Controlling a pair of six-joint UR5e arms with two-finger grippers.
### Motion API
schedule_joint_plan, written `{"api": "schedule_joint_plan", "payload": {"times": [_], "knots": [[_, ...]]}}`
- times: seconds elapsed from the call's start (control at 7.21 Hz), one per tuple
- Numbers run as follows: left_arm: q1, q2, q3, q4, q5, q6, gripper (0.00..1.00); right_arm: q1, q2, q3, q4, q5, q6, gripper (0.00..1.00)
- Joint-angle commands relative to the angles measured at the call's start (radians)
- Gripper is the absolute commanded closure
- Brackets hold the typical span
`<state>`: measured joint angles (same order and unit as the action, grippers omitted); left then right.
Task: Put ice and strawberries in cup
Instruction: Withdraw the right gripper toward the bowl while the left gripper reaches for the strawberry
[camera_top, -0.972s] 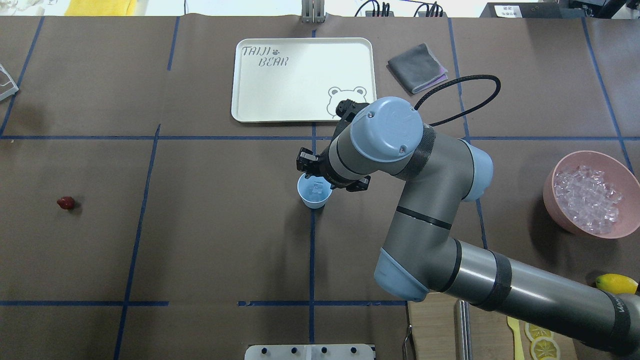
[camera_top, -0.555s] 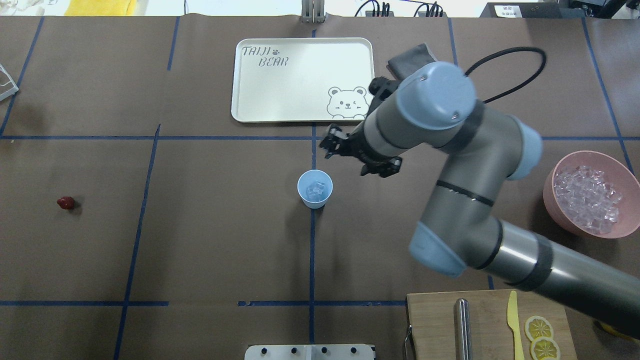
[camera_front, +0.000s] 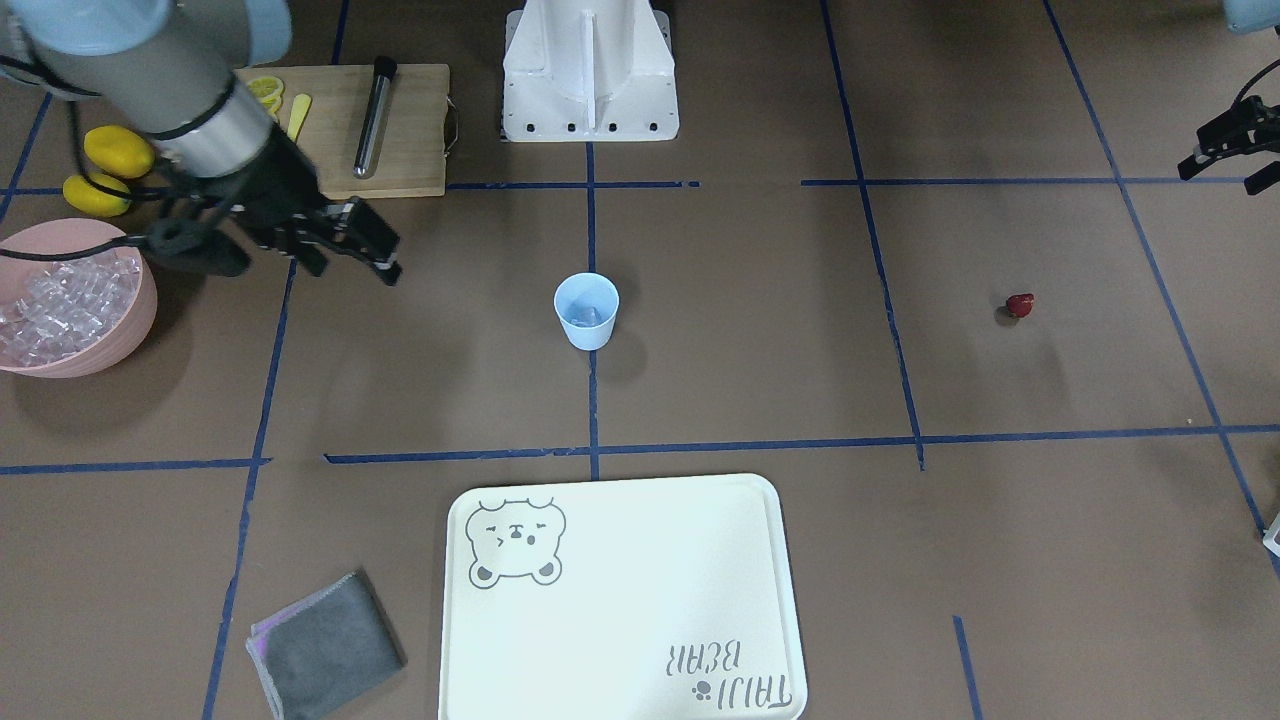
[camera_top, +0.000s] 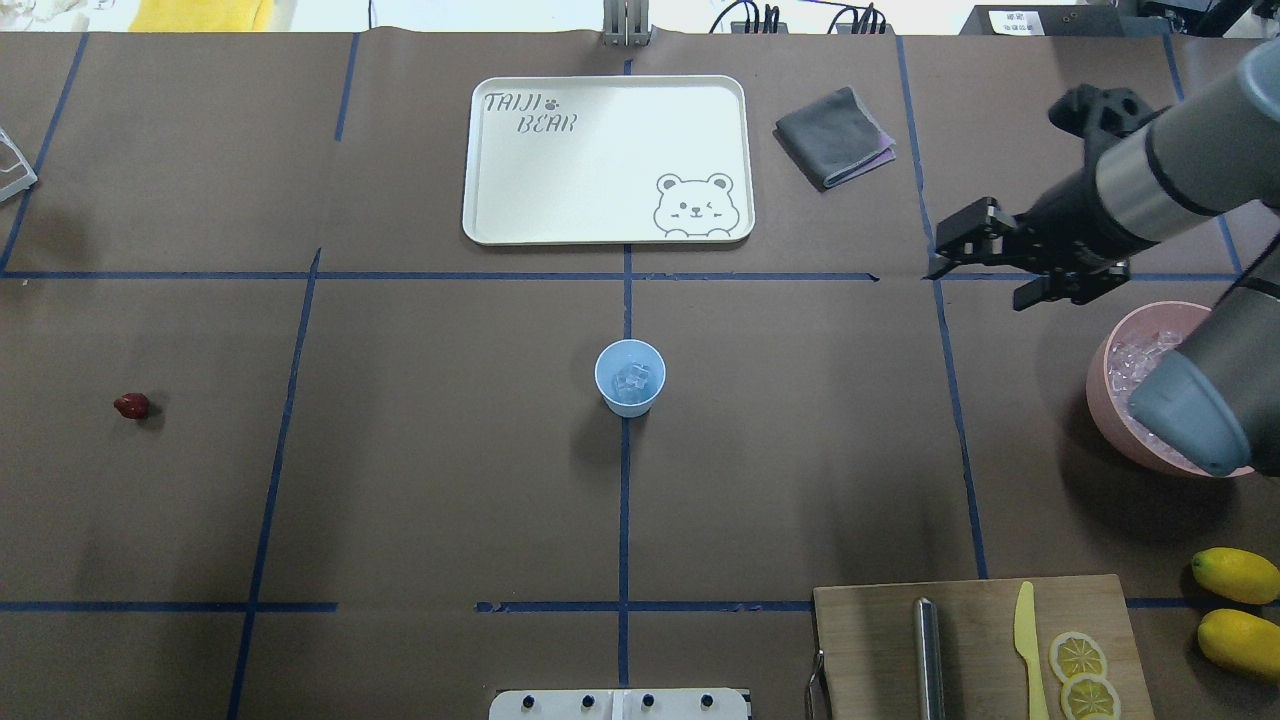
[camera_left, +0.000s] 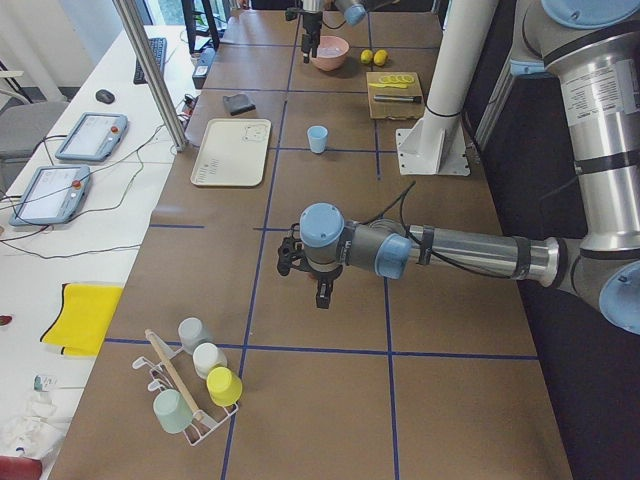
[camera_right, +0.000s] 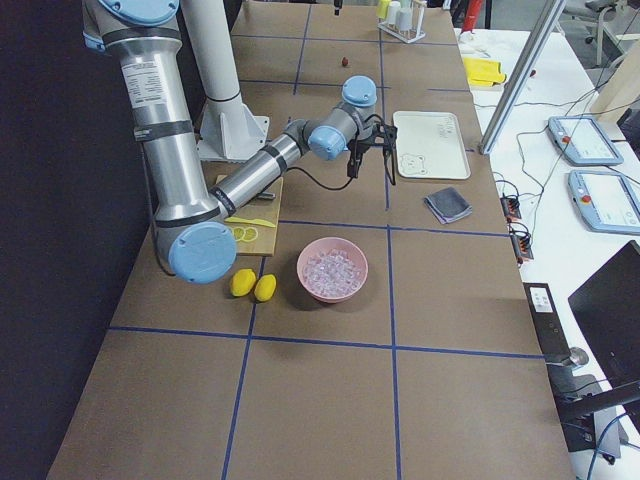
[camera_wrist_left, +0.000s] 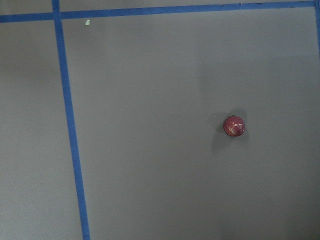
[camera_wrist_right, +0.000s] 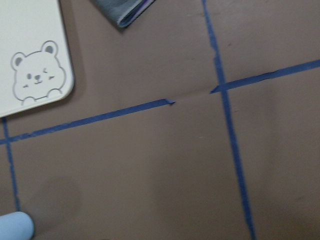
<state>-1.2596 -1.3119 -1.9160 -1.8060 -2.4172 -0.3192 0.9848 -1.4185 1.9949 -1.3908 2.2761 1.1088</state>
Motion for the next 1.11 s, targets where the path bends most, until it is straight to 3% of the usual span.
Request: {"api": "schedule_joint_plan", "payload": {"times": [0.0, 0.14, 0.69, 0.97], "knots": [[0.144, -0.035, 0.015, -0.093, 0.116, -0.156, 0.00, 0.139, -0.172, 0.001, 0.004, 0.049, -0.344, 0.00], [0.164, -0.043, 0.044, -0.151, 0.169, -0.167, 0.00, 0.164, -0.200, 0.001, 0.006, 0.068, -0.400, 0.00], [0.293, -0.151, 0.225, -0.406, 0.201, -0.444, 0.00, 0.164, -0.203, 0.002, 0.007, 0.066, -0.399, 0.00], [0.321, -0.158, 0.247, -0.412, 0.213, -0.468, 0.00, 0.164, -0.203, 0.013, 0.007, 0.065, -0.397, 0.00]]}}
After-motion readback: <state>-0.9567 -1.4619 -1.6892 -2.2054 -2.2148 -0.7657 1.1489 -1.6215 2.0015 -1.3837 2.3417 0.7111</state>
